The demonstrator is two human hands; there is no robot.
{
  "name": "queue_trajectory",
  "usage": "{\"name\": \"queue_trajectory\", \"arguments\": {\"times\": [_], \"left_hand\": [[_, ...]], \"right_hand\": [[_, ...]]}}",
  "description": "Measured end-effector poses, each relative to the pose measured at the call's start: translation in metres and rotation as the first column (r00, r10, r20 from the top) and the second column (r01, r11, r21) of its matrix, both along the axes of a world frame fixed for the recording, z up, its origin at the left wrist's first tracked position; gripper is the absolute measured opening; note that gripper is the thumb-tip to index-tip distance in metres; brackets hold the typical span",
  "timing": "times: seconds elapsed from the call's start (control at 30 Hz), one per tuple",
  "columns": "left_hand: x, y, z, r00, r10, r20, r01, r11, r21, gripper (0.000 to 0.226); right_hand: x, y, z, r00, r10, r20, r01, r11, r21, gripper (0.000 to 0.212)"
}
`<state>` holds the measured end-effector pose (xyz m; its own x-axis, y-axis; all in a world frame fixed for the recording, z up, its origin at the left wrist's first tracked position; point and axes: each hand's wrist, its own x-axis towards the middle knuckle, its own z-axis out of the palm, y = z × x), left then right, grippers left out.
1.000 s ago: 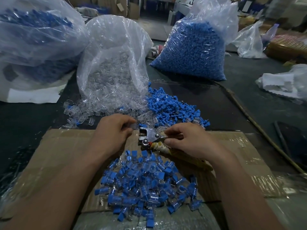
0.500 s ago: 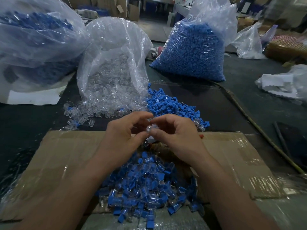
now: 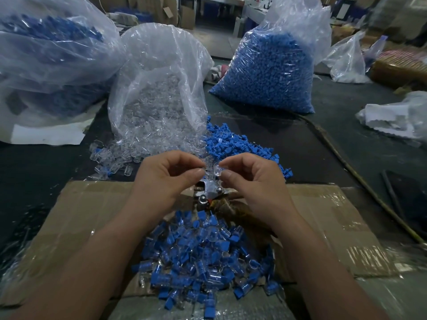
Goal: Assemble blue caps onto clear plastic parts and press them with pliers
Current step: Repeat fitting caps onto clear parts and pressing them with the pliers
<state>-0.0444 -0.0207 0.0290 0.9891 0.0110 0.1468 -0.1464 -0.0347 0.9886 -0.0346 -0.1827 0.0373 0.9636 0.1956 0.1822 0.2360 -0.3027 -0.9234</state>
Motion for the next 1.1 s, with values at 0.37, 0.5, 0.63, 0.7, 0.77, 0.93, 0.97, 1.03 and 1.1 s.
{"name": "queue_trajectory", "arguments": {"times": [0.37,0.5,0.63,0.7,0.77,0.93,0.97,1.03,1.1], "left_hand": [[-0.0005,-0.0035,0.0009,0.991,-0.089,-0.098,0.072,0.983,-0.168,0.014],[-0.0009,-0.0021,0.0019,0.978,-0.154,-0.143,0.125,0.972,-0.197,0.006],[-0.0028,-0.0032,0.0018,0.972,-0.194,-0.132,0.171,0.971,-0.165,0.007],[-0.0026,-0.004,0.0017,0.975,-0.185,-0.124,0.167,0.976,-0.14,0.009],[-0.002,-0.0048,0.0014,0.977,-0.176,-0.116,0.16,0.977,-0.139,0.009],[0.0001,-0.0043,-0.0012,0.986,-0.128,-0.106,0.106,0.976,-0.189,0.016],[0.0001,-0.0031,-0.0013,0.986,-0.126,-0.113,0.101,0.974,-0.205,0.021],[0.001,-0.0015,-0.0021,0.984,-0.116,-0.135,0.082,0.969,-0.232,0.026],[0.0015,-0.0023,-0.0026,0.985,-0.107,-0.138,0.073,0.97,-0.233,0.025]], "right_hand": [[-0.002,0.0002,0.0023,1.0,0.021,-0.02,-0.021,1.0,0.014,0.019],[-0.0022,0.0016,0.0024,0.999,0.044,-0.015,-0.044,0.999,0.022,0.02],[-0.0041,0.0041,0.0023,0.996,0.094,0.006,-0.094,0.995,-0.025,0.021],[-0.0039,0.0041,0.0014,0.998,0.063,0.0,-0.063,0.998,-0.008,0.02],[-0.004,0.0044,0.001,0.999,0.041,0.0,-0.041,0.999,0.003,0.015],[-0.0061,0.0044,0.0037,0.996,0.091,0.003,-0.091,0.994,0.057,0.017],[-0.0066,0.0041,0.0046,0.995,0.102,0.0,-0.102,0.993,0.057,0.02],[-0.0069,0.0042,0.0051,0.992,0.123,-0.016,-0.122,0.991,0.048,0.025],[-0.0071,0.0054,0.0043,0.993,0.117,-0.02,-0.116,0.993,0.029,0.028]]}}
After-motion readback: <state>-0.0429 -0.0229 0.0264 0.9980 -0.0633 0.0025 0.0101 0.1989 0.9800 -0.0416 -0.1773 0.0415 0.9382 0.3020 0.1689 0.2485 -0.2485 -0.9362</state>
